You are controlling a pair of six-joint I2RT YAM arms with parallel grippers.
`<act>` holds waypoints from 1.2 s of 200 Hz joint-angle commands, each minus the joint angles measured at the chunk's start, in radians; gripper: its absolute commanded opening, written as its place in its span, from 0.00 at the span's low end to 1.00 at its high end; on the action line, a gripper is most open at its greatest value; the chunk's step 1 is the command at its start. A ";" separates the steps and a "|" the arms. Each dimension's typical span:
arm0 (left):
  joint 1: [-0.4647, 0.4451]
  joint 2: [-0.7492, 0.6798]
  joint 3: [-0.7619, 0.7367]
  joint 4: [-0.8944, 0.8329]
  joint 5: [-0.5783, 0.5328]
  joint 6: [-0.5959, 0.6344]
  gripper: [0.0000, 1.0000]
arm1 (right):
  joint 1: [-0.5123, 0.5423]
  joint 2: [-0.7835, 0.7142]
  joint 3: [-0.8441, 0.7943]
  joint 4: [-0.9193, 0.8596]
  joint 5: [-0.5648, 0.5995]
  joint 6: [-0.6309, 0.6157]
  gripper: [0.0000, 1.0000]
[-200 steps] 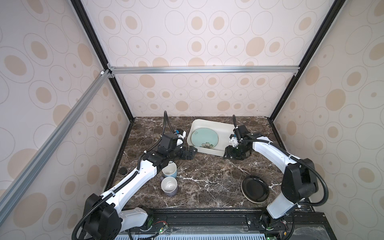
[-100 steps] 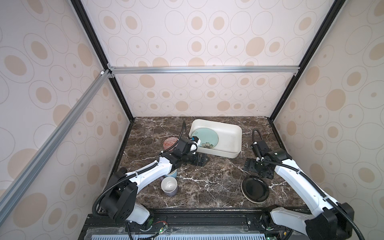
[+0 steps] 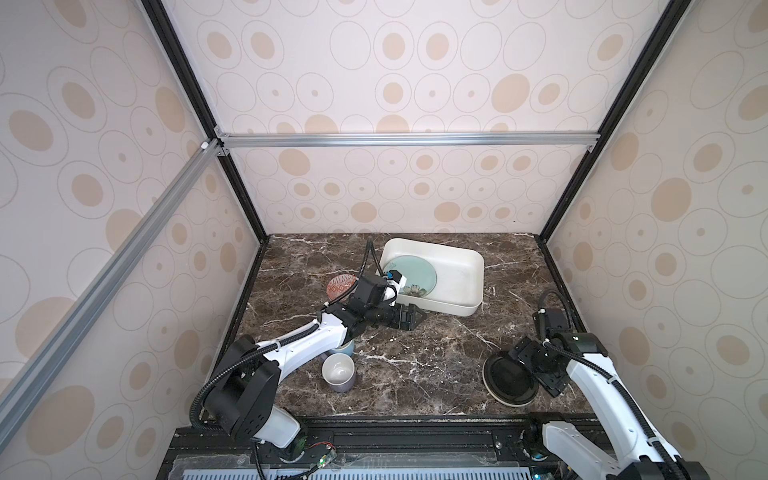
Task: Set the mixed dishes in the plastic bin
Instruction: 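Move the right gripper to the black plate stack and grasp its rim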
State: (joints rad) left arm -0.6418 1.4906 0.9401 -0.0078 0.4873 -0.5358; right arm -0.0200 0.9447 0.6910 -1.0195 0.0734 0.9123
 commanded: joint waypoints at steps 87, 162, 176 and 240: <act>-0.004 0.010 0.046 -0.027 0.000 0.013 0.95 | -0.060 0.059 -0.143 0.162 -0.158 0.018 1.00; -0.004 0.008 0.049 -0.041 -0.011 0.019 0.94 | -0.058 0.120 -0.133 0.216 -0.250 -0.033 1.00; -0.003 0.007 0.049 -0.046 -0.012 0.020 0.94 | -0.058 0.121 -0.137 0.231 -0.269 -0.036 1.00; -0.004 -0.021 0.029 -0.048 -0.044 0.026 0.94 | -0.048 0.038 -0.038 0.055 -0.060 -0.068 1.00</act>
State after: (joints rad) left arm -0.6418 1.4975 0.9489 -0.0414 0.4698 -0.5320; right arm -0.0719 1.0500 0.5823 -0.8276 -0.1371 0.8577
